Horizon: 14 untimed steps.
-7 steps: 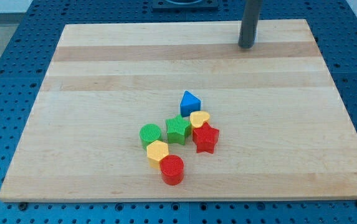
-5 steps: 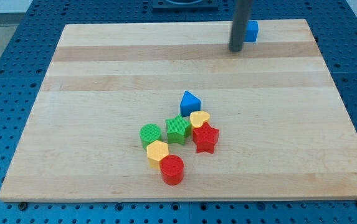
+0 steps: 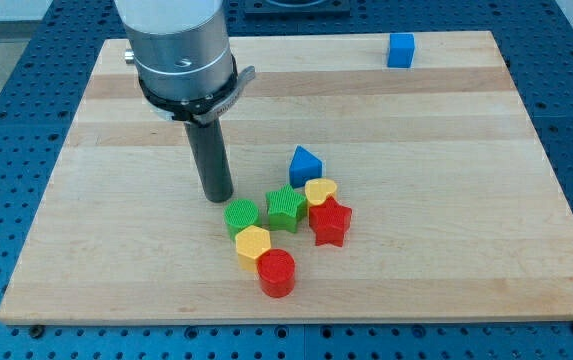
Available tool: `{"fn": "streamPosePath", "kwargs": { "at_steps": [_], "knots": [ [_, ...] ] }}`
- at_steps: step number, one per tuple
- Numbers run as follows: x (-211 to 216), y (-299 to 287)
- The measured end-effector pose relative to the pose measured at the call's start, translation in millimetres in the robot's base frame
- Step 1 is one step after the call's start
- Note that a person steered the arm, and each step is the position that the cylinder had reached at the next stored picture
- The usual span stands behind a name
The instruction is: Slide the triangle into the cube
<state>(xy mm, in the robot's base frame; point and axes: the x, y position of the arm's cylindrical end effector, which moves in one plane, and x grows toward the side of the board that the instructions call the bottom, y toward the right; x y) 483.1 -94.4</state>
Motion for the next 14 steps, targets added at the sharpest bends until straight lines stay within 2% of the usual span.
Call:
{"fn": "streamPosePath", "kwargs": {
  "at_steps": [2,3,4,5,6,8,9,11,14],
  "knots": [
    [1.9,85.8],
    [1.0,109.4],
    [-17.2,111.1],
    [-20.2,110.9],
    [-20.6,81.8],
    [-41.9,81.3],
    [-65.0,88.2],
    [-140.8,92.2],
    [-199.6,94.5]
  ]
}}
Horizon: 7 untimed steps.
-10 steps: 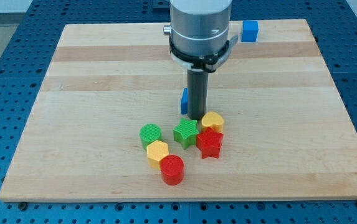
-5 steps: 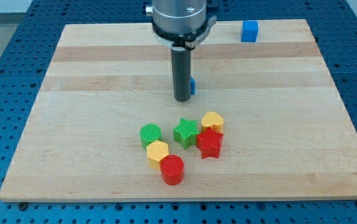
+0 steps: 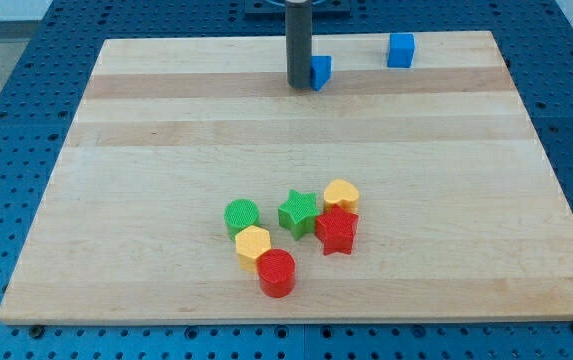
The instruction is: Slide the triangle into the cube
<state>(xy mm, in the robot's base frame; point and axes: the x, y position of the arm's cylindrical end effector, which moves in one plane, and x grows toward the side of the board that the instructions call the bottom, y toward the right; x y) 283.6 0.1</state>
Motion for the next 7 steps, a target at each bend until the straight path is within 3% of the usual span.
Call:
{"fn": "streamPosePath", "kwargs": {
  "at_steps": [7],
  "knots": [
    [-7.5,95.2]
  ]
}}
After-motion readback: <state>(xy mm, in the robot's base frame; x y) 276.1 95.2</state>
